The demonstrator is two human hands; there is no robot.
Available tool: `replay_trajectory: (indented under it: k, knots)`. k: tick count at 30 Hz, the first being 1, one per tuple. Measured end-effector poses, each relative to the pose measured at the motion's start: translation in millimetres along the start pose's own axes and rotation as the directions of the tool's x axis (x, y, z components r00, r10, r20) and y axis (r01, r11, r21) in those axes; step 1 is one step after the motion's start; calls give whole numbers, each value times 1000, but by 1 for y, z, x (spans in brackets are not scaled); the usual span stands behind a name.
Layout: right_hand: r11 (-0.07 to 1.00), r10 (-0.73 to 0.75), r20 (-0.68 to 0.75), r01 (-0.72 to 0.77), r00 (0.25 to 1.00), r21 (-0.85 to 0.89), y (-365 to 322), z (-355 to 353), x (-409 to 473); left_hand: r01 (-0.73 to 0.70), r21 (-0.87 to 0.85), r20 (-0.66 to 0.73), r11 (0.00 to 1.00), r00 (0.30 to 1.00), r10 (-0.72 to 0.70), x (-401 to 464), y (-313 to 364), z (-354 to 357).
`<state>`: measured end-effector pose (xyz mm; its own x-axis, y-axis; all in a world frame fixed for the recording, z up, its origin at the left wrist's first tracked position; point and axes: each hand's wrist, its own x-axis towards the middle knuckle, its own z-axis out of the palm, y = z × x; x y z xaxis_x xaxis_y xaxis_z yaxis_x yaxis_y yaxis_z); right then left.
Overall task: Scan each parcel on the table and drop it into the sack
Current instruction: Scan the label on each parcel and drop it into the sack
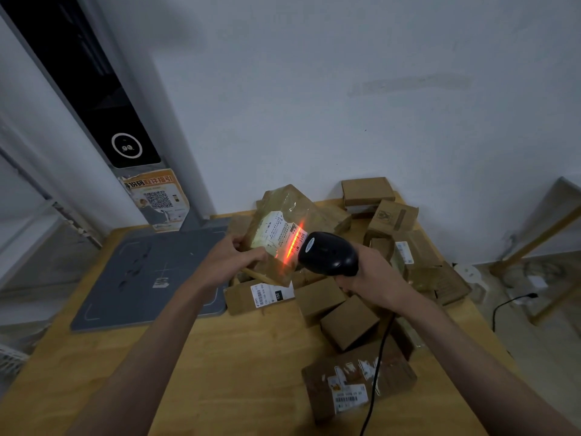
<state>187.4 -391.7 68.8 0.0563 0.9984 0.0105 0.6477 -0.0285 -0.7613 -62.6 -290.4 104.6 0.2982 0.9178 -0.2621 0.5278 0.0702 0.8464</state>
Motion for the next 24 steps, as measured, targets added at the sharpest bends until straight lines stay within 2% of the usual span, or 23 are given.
replay_trajectory:
  k: [12, 24]
  knots:
    - [999, -3, -41, 1, 999, -49, -16, 9, -7, -10, 7, 26, 1000, 1000, 10, -8, -13, -14]
    - [997, 44, -81, -49, 996, -58, -72, 48, -62, -30, -21, 86, 999, 996, 31, -30, -48, -49]
